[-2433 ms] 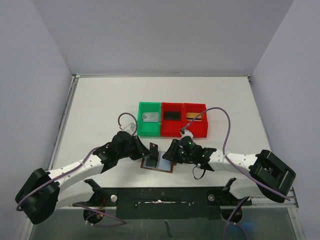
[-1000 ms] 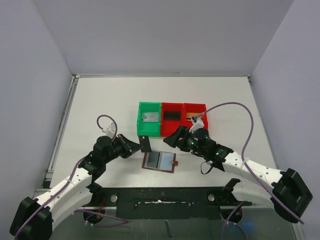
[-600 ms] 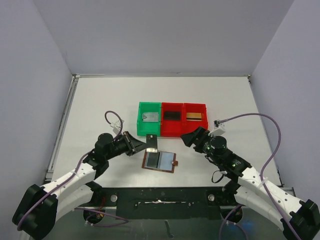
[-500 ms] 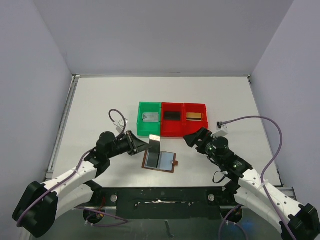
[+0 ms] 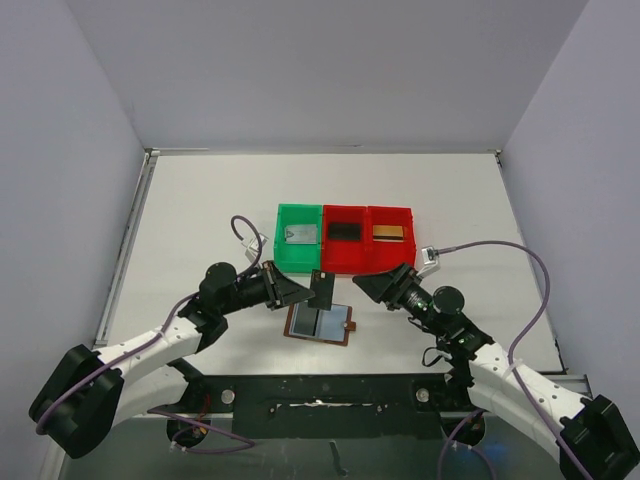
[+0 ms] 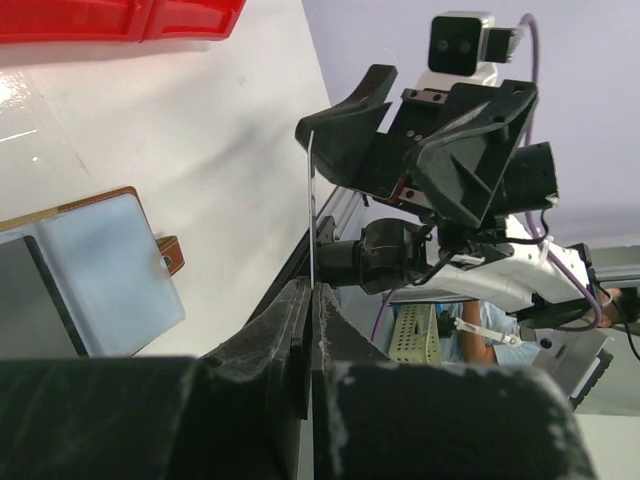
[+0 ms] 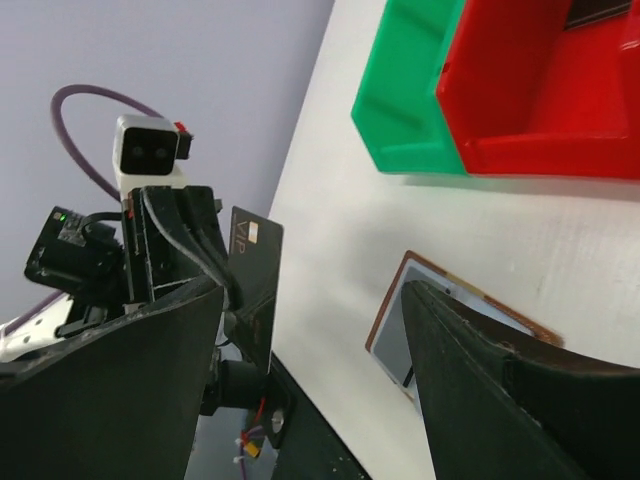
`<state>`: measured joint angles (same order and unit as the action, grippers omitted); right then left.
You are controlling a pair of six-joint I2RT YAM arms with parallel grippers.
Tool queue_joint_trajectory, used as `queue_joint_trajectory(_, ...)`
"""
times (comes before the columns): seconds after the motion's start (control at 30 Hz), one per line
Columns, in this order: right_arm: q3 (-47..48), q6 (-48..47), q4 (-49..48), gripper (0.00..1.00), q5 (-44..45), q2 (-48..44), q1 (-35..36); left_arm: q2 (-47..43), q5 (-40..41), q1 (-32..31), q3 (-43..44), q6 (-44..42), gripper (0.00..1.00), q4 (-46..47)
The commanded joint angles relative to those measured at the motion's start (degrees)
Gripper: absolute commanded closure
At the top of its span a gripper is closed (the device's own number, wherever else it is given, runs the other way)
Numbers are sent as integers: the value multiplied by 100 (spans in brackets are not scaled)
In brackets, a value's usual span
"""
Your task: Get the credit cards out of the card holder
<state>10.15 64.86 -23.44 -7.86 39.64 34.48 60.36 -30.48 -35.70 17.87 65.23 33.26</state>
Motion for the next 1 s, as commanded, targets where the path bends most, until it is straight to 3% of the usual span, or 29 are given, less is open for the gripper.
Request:
queue_joint_trajectory(0.0, -308, 422, -2012, 28, -630, 361, -38, -2, -63, -58, 208, 78, 100, 711)
queue_joint_trajectory(0.57, 141, 406, -3352, 50, -1939, 1794, 6, 120, -231, -128, 186, 384, 100, 1183)
queue_joint_trajectory(0.97, 220, 550, -3904, 60, -2248, 2296, 98, -32, -193, -148, 128, 477, 100, 1210)
